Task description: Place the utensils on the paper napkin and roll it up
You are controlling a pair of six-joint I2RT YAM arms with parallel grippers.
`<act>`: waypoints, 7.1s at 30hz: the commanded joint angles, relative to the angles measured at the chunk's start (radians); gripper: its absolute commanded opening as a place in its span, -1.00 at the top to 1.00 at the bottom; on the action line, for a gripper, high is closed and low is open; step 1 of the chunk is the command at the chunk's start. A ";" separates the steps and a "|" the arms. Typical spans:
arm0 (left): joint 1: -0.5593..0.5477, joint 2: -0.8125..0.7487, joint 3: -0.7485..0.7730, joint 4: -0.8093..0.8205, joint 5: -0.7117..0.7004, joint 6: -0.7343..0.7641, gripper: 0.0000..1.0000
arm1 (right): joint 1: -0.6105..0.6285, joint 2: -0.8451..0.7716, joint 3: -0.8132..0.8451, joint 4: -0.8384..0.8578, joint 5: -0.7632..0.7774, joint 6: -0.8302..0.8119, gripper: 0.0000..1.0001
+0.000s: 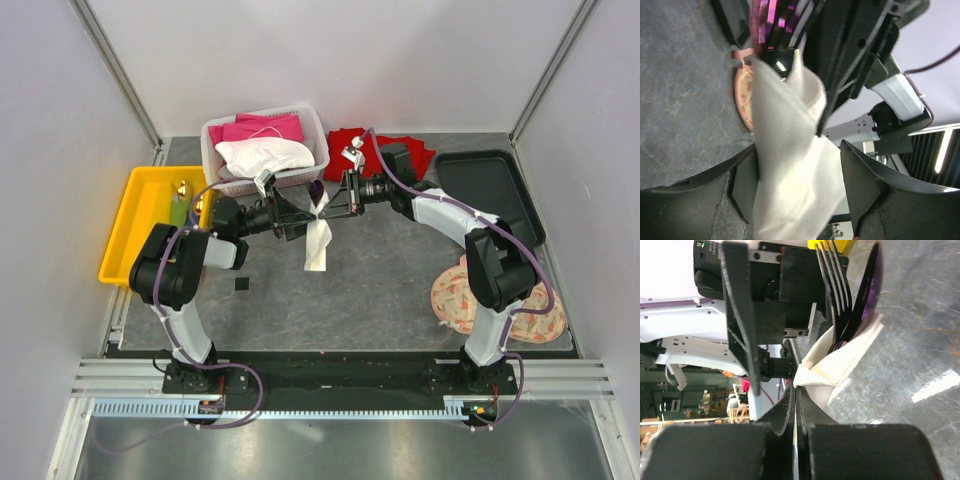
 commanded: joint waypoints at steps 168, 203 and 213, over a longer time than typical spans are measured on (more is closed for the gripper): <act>0.025 -0.494 0.281 -0.630 -0.146 0.413 0.96 | 0.210 -0.207 0.206 -0.113 0.199 -0.149 0.31; 0.032 -0.597 0.166 -0.689 -0.132 0.427 -0.93 | 0.173 -0.278 0.157 -0.046 0.259 -0.168 1.00; 0.029 -0.577 0.134 -0.501 -0.138 0.306 -0.14 | 0.176 -0.276 0.129 -0.003 0.241 -0.141 1.00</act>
